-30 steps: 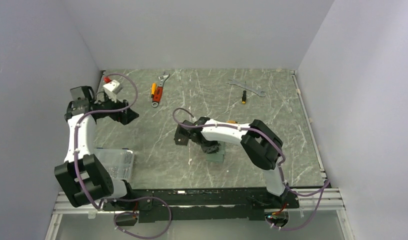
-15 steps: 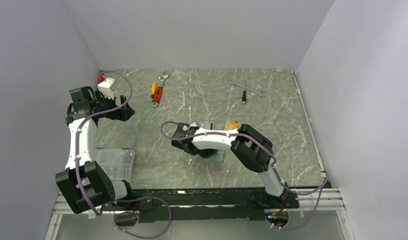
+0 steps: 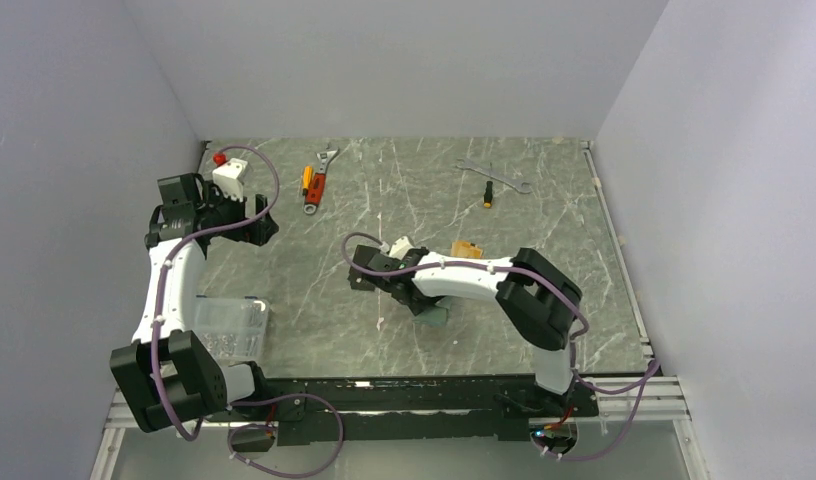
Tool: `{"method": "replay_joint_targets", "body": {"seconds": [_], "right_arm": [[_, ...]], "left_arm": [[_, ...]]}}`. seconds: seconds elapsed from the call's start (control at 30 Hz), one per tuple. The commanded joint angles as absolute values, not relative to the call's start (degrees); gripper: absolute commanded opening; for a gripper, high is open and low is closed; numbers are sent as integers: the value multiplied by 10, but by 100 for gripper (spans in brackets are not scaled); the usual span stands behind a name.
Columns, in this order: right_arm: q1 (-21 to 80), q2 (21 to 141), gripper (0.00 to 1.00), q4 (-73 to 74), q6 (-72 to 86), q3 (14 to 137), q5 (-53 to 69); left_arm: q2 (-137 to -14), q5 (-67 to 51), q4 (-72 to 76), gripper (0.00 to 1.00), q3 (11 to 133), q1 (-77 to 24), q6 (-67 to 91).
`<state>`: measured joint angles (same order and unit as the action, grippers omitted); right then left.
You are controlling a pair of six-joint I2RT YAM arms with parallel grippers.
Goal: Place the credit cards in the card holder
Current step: Close the card holder at the center of the board.
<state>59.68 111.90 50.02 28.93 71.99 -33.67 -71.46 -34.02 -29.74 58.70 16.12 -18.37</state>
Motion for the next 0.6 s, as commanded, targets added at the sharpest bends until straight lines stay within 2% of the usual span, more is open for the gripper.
{"method": "replay_joint_targets", "body": {"seconds": [0.0, 0.13, 0.2, 0.3, 0.37, 0.4, 0.5, 0.57], "right_arm": [[594, 1192, 65, 187, 375, 631, -57], [594, 1146, 64, 207, 371, 648, -53], [595, 1123, 59, 214, 374, 650, -53], [595, 1094, 46, 223, 381, 646, -60], [595, 1083, 34, 227, 385, 639, -65], [595, 1081, 31, 230, 386, 636, -64], [595, 1076, 27, 244, 392, 635, -73], [594, 1064, 29, 253, 392, 635, -80]], "left_arm": [[-692, -326, -297, 99, 588, 154, -196], [-690, -325, -296, 100, 586, 151, -196], [-689, -324, -297, 99, 588, 150, -197], [-684, -321, -294, 99, 584, 150, -199], [-683, -325, -293, 99, 582, 149, -197], [-682, -326, -292, 99, 580, 149, -196], [-680, -331, -288, 100, 577, 149, -194], [-680, -336, -291, 99, 577, 149, -194]]}}
